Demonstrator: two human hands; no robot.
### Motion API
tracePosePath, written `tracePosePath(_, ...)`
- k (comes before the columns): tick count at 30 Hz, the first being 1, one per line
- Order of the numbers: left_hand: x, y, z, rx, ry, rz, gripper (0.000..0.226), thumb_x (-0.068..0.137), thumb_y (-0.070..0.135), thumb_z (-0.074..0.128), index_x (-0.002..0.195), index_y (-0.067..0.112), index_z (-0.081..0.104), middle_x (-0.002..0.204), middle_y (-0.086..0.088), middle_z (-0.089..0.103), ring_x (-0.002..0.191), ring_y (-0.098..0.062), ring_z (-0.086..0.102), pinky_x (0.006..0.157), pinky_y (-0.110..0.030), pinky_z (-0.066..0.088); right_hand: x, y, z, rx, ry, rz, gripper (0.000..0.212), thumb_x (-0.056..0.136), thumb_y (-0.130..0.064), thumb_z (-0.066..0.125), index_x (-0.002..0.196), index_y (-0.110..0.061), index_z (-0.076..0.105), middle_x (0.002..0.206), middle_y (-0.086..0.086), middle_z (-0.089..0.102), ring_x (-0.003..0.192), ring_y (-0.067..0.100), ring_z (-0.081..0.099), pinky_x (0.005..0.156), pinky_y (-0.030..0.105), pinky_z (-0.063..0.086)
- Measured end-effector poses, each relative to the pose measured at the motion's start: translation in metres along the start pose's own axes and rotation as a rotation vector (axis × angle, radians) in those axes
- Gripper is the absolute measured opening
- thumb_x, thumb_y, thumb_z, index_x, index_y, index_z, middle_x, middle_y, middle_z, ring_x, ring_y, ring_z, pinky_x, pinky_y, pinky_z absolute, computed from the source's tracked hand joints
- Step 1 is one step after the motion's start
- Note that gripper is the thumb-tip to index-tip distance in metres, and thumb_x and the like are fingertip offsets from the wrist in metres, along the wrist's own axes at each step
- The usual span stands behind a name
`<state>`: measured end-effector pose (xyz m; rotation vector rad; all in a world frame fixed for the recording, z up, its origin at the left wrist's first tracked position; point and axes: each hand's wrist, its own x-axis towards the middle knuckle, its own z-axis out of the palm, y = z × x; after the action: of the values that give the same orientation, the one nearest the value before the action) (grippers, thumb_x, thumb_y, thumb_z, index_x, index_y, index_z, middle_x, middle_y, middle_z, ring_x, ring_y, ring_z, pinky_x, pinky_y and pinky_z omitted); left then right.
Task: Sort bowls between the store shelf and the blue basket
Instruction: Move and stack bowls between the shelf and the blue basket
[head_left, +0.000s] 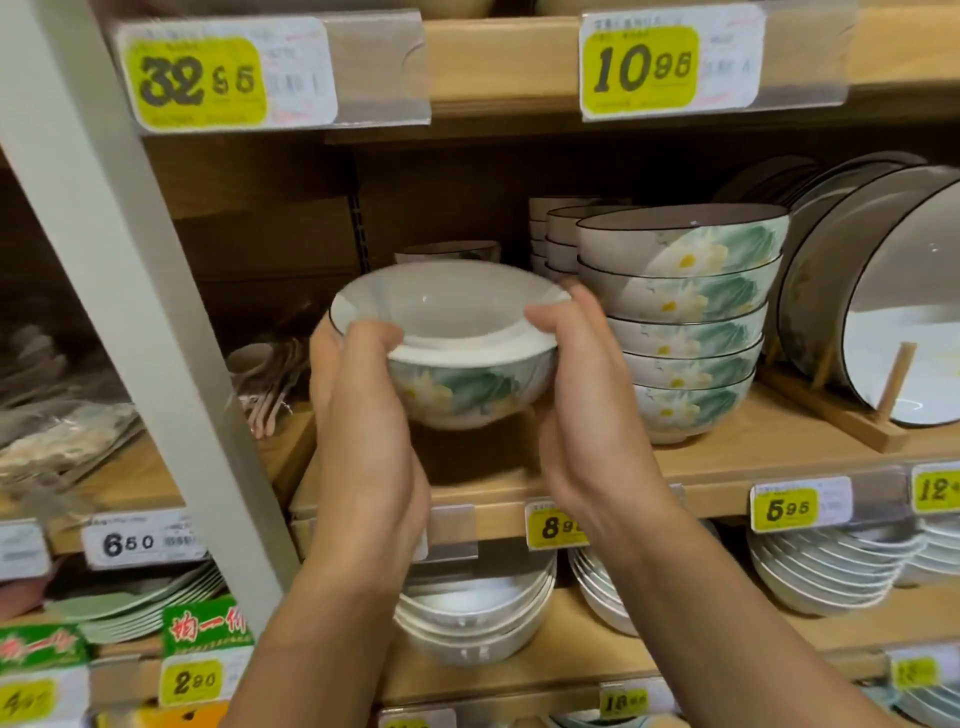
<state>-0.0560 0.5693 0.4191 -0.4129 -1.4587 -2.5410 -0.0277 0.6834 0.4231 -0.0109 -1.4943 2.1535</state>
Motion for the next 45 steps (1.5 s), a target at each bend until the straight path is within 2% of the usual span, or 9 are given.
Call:
tracePosePath(2, 0.027, 0.008, 0.01, 0.023, 0.021, 0.004, 0.054, 0.073, 0.029, 0.053, 0.123, 0.007, 0.057, 0.118, -0.015, 0.066, 0.108, -0.027, 0.064, 0.081, -0.036, 0.054, 0.019, -0.013, 0.012, -0.102, 0.074, -0.088, 0.05, 0.071, -0.039, 0.055, 0.114, -0.014, 0.056, 0.11, 0.005, 0.065, 0.102, 0.018, 0.063, 0.079, 0.035, 0.05)
tracePosePath(4, 0.055, 0.007, 0.025, 0.065, 0.069, -0.015, 0.057, 0.072, 0.034, 0.052, 0.12, 0.006, 0.057, 0.115, -0.017, 0.066, 0.102, -0.027, 0.066, 0.074, -0.036, 0.055, 0.042, -0.022, 0.024, -0.172, 0.183, -0.127, 0.038, 0.068, -0.043, 0.054, 0.099, -0.022, 0.059, 0.102, 0.001, 0.067, 0.097, 0.017, 0.063, 0.083, 0.042, 0.052)
tracePosePath(9, 0.114, -0.008, 0.048, 0.163, 0.332, -0.067, 0.055, 0.093, 0.049, 0.046, 0.138, 0.017, 0.047, 0.132, -0.012, 0.057, 0.117, -0.03, 0.056, 0.103, -0.043, 0.044, 0.081, -0.013, 0.044, -0.283, 0.277, -0.163, 0.08, 0.065, -0.05, 0.044, 0.14, -0.02, 0.047, 0.136, 0.006, 0.055, 0.123, 0.024, 0.051, 0.097, 0.025, 0.039)
tracePosePath(11, 0.129, -0.013, 0.046, 0.255, 0.36, -0.026, 0.053, 0.096, 0.048, 0.042, 0.138, 0.016, 0.047, 0.135, -0.013, 0.054, 0.122, -0.031, 0.052, 0.106, -0.041, 0.039, 0.091, -0.003, 0.046, -0.293, 0.273, -0.189, 0.083, 0.065, -0.047, 0.044, 0.142, -0.018, 0.043, 0.139, 0.008, 0.052, 0.125, 0.024, 0.05, 0.102, 0.032, 0.041)
tracePosePath(20, 0.145, -0.05, 0.03, 0.353, 0.215, 0.02, 0.044, 0.093, 0.046, 0.038, 0.121, 0.019, 0.06, 0.11, -0.002, 0.061, 0.104, -0.024, 0.056, 0.083, -0.032, 0.04, 0.129, 0.035, 0.038, -0.365, 0.284, -0.165, 0.06, 0.089, -0.035, 0.053, 0.145, -0.015, 0.041, 0.144, 0.009, 0.049, 0.132, 0.027, 0.046, 0.109, 0.043, 0.039)
tracePosePath(26, 0.156, -0.062, 0.027, 0.404, 0.307, -0.032, 0.048, 0.092, 0.049, 0.033, 0.118, 0.018, 0.059, 0.121, -0.007, 0.06, 0.114, -0.03, 0.052, 0.101, -0.043, 0.039, 0.144, 0.05, 0.035, -0.411, 0.284, -0.104, 0.077, 0.073, -0.048, 0.042, 0.144, -0.017, 0.039, 0.143, 0.008, 0.049, 0.129, 0.028, 0.046, 0.107, 0.042, 0.038)
tracePosePath(32, 0.165, -0.073, 0.023, 0.438, 0.339, -0.058, 0.048, 0.098, 0.044, 0.029, 0.126, 0.016, 0.057, 0.133, -0.012, 0.055, 0.121, -0.032, 0.048, 0.096, -0.038, 0.033, 0.157, 0.06, 0.029, -0.469, 0.303, -0.086, 0.064, 0.092, -0.044, 0.048, 0.148, -0.017, 0.034, 0.148, 0.007, 0.044, 0.135, 0.028, 0.041, 0.11, 0.041, 0.034)
tracePosePath(38, 0.159, -0.073, 0.022, 0.516, 0.297, -0.064, 0.046, 0.103, 0.032, 0.023, 0.129, 0.009, 0.052, 0.134, -0.016, 0.052, 0.122, -0.033, 0.046, 0.083, -0.029, 0.026, 0.155, 0.063, 0.028, -0.501, 0.281, -0.113, 0.066, 0.093, -0.047, 0.043, 0.151, -0.021, 0.026, 0.153, 0.007, 0.038, 0.138, 0.029, 0.037, 0.112, 0.046, 0.033)
tracePosePath(45, 0.149, -0.066, 0.021, 0.473, 0.263, -0.092, 0.046, 0.101, 0.035, 0.026, 0.129, 0.012, 0.054, 0.13, -0.016, 0.055, 0.119, -0.033, 0.05, 0.09, -0.032, 0.035, 0.139, 0.057, 0.032, -0.452, 0.251, -0.075, 0.077, 0.083, -0.054, 0.041, 0.152, -0.025, 0.023, 0.154, 0.007, 0.036, 0.138, 0.029, 0.036, 0.11, 0.042, 0.031)
